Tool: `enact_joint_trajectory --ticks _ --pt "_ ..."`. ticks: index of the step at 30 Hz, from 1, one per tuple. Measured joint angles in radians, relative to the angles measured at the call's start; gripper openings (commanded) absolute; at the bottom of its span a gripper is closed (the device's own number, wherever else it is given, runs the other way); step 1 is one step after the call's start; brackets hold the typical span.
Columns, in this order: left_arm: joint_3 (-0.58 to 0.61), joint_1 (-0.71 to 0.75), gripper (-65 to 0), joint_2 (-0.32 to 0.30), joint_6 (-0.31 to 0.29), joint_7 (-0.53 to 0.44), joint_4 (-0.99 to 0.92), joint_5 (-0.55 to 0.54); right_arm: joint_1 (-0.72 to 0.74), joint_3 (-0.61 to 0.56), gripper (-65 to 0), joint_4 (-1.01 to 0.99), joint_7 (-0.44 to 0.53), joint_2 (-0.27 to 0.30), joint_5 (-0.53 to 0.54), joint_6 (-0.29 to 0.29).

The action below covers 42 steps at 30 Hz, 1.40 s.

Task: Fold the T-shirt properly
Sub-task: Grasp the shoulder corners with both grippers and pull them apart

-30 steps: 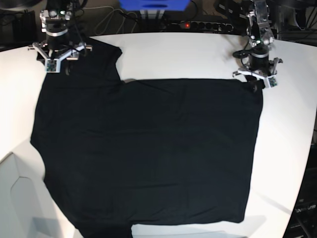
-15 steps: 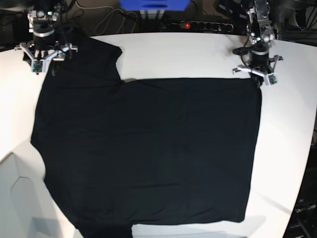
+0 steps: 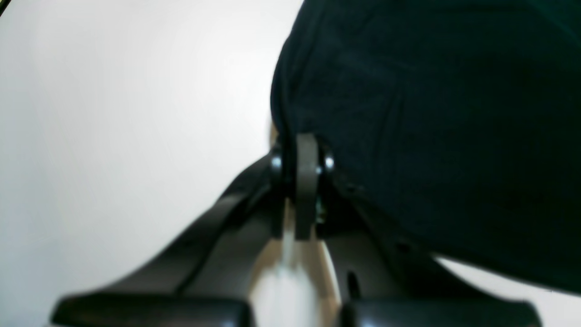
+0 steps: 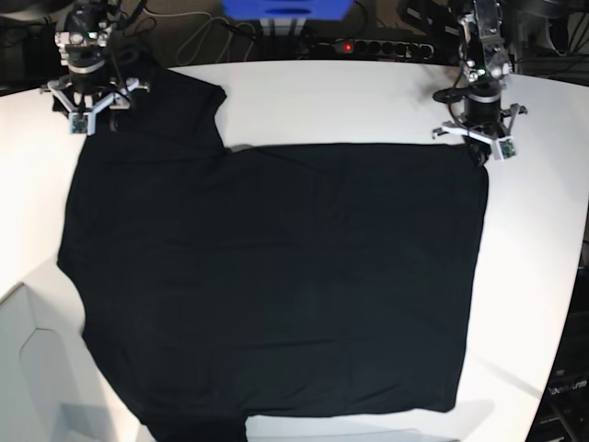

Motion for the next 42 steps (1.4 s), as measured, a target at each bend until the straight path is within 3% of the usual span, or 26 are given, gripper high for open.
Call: enact_joint_trajectory --ticks 7,13,19,22,27,42 --pt "0.0 0.002 -64.9 0.0 0.0 0.0 0.0 0.003 0.054 0.027 -25.0 -0.039 -0.078 0.0 -0.001 0.022" --pt "0.0 0.002 -64.9 0.0 0.0 0.0 0.0 0.008 0.114 0.084 -26.4 -0.037 -0.187 -0.012 0.003 0.176" --pt "0.0 0.002 -64.9 0.0 0.0 0.0 0.0 0.008 0.125 0.111 -37.6 -0.035 -0.217 -0.021 0.007 0.301" --pt "0.0 0.002 -64.9 0.0 0.0 0.0 0.0 0.008 0.125 0.111 -45.5 -0.035 -0.226 -0.021 0.015 0.311" --pt "-0.001 0.002 -64.9 0.0 0.0 0.0 0.0 0.008 0.124 0.11 -65.0 -0.034 -0.232 -0.021 0.014 0.316" --pt "-0.051 0.047 -64.9 0.0 -0.004 0.001 0.074 0.008 0.093 0.184 -65.0 0.124 -0.25 -0.025 0.004 0.318"
